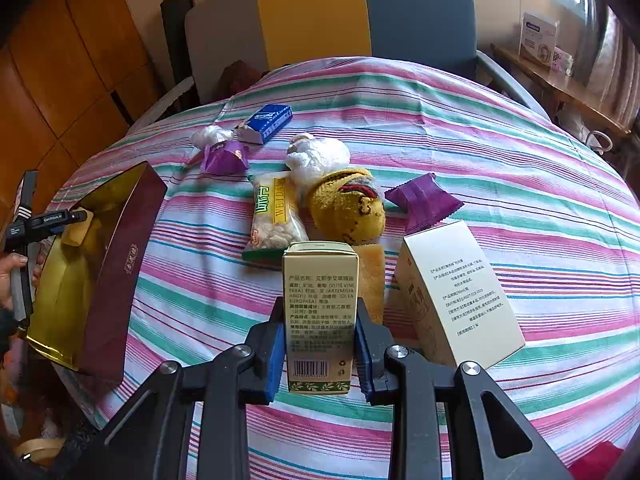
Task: Organize objects
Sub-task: 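Carry the green-and-white box into the gold tray and release it with the right tool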
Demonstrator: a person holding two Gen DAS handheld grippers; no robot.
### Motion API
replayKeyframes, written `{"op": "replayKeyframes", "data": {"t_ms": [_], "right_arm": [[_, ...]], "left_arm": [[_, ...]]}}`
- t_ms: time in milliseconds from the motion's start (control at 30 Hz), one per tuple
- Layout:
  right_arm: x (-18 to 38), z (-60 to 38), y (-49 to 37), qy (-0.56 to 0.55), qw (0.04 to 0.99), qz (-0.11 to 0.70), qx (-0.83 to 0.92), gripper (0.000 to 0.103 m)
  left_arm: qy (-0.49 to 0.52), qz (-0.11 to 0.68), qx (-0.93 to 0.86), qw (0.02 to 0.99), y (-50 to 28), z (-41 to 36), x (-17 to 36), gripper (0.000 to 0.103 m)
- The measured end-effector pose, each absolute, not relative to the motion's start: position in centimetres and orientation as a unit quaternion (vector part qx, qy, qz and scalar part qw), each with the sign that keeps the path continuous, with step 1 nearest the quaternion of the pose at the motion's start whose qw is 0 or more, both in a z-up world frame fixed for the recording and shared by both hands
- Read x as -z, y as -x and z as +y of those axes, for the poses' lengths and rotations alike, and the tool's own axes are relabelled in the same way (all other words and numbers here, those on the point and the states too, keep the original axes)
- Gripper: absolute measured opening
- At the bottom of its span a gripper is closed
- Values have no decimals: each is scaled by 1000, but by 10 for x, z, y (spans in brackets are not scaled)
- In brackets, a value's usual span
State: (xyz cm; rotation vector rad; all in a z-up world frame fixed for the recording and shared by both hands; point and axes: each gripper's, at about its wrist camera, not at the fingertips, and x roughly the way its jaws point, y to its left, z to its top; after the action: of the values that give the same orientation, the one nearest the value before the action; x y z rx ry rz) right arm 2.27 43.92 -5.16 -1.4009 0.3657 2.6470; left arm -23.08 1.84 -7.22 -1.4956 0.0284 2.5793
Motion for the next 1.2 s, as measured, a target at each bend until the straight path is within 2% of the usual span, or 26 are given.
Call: {"op": "replayKeyframes", "data": {"t_ms": [133, 333, 567, 633, 733, 933, 1067, 1200], "right_arm": [[50, 440, -24, 458, 63, 123, -878, 30], [45, 440, -26, 446, 65, 128, -884, 30], [41, 410, -17, 449, 34, 128, -884, 30], [37, 392, -10, 449, 12, 136, -883, 30], [26, 352, 7, 448, -30, 131, -884, 30], [9, 244, 56, 464, -142, 117, -867, 30], [29, 170, 98, 509, -193, 130, -829, 30], [60, 119, 138, 555, -201, 164, -791, 30]], "left_arm": [[481, 15, -873, 84, 213, 14, 52, 75], [431, 17, -898, 89, 146, -11, 17, 75], [415, 34, -906, 78, 81, -37, 13, 75], [423, 32, -904, 57, 73, -47, 18, 73], [447, 5, -893, 53, 71, -64, 28, 65], [441, -8, -897, 42, 61, -83, 34, 65], [435, -11, -899, 44, 60, -88, 36, 65], [440, -28, -896, 47, 63, -94, 40, 65]]}}
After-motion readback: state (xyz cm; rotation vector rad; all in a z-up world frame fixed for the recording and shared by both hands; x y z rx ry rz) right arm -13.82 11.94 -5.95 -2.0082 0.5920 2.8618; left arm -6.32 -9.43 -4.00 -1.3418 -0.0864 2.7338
